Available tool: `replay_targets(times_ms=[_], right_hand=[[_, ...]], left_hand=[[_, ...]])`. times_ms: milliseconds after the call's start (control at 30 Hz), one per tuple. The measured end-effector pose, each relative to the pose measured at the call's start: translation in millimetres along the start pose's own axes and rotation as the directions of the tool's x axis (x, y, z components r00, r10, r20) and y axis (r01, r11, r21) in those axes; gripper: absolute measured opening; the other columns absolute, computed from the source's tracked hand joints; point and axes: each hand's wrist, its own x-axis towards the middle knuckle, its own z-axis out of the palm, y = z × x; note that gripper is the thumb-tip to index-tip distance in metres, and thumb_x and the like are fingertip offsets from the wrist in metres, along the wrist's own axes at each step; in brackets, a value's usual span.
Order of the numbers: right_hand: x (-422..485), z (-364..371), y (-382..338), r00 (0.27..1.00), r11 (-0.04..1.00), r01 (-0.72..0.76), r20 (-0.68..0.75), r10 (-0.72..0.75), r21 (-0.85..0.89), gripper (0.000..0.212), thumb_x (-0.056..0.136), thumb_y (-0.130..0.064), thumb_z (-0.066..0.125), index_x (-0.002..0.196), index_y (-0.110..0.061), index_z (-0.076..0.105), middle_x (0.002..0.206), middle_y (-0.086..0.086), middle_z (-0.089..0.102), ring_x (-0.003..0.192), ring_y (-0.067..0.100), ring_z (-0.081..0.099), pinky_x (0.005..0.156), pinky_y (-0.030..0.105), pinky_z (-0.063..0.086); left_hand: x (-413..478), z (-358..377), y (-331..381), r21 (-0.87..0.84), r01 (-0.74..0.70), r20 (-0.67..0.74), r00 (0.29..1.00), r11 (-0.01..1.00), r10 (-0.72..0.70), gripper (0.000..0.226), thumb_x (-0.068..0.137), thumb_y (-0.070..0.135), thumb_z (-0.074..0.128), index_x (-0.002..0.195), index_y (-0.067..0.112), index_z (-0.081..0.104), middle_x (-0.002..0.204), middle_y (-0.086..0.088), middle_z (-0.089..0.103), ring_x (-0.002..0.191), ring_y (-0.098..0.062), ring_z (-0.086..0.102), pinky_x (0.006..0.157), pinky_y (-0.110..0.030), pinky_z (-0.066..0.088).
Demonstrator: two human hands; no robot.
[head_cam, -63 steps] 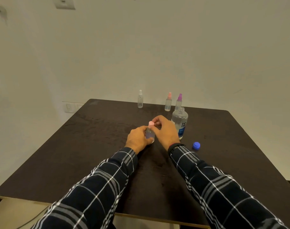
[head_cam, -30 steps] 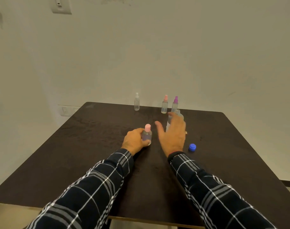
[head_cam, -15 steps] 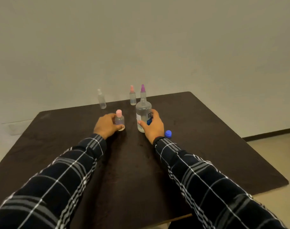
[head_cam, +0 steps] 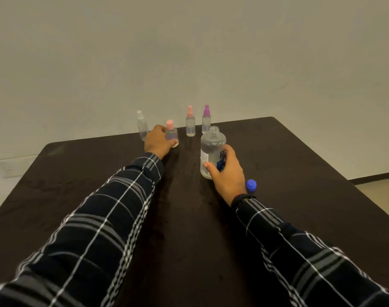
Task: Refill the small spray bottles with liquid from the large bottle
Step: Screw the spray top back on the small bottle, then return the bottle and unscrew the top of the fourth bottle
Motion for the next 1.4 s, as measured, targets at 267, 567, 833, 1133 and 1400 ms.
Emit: replay_targets(times_ms=[267,567,833,1133,1400], right_hand=[[0.8,0.6,4.4,1.000,0.999,0.028,-0.006,-0.028,-0.046,0.061,0.088,-0.028,0.073,0.139,-0.034,0.040,0.134,-0.015,0.055,0.120,0.002,0.051,0.106,0.031,0.044],[1.1,0.8,5.0,1.000,0.996,0.021,-0.005,-0.022,-0.084,0.059,0.089,-0.029,0.072,0.139,-0.034,0.040,0.122,-0.027,0.046,0.115,-0.007,0.045,0.100,0.019,0.038],[-0.1,2.3,2.7,1.000,0.995,0.004,-0.013,-0.005,-0.097,0.054,0.089,-0.031,0.071,0.135,-0.036,0.042,0.119,-0.028,0.047,0.111,-0.007,0.046,0.100,0.021,0.040],[-2.3,1.2,-2.2,1.000,0.994,-0.005,-0.008,0.005,-0.108,0.057,0.089,-0.029,0.072,0.138,-0.032,0.042,0.125,-0.021,0.052,0.111,-0.004,0.046,0.101,0.023,0.040],[-1.2,1.5,1.2,1.000,0.991,-0.006,-0.012,0.004,-0.134,0.058,0.089,-0.030,0.072,0.138,-0.033,0.041,0.137,-0.014,0.054,0.120,0.001,0.050,0.107,0.031,0.042]], left_hand=[[24.4,15.2,-2.4,-0.039,0.004,-0.093,0.996,0.999,-0.008,0.051,0.085,0.027,0.080,0.127,0.012,0.054,0.124,-0.010,0.066,0.113,-0.030,0.063,0.094,-0.035,0.047],[46.1,21.8,-5.7,-0.036,-0.006,-0.138,0.990,0.999,0.001,0.053,0.087,0.022,0.077,0.134,0.010,0.055,0.126,-0.013,0.066,0.116,-0.034,0.062,0.096,-0.041,0.049],[24.9,23.5,-16.6,-0.045,-0.036,-0.150,0.988,0.998,0.028,0.060,0.092,0.028,0.069,0.143,0.015,0.041,0.126,-0.012,0.064,0.112,-0.034,0.063,0.094,-0.047,0.052],[12.8,-8.3,-16.3,-0.070,0.058,-0.620,0.780,0.996,-0.089,0.043,0.090,0.044,0.067,0.117,0.017,0.047,0.120,-0.007,0.053,0.105,-0.029,0.059,0.070,-0.042,0.052],[43.4,-21.0,-44.4,-0.162,0.200,-0.255,0.937,0.966,-0.237,0.076,0.091,0.036,0.071,0.153,0.019,0.031,0.143,-0.012,0.053,0.136,-0.038,0.040,0.105,-0.053,0.042]])
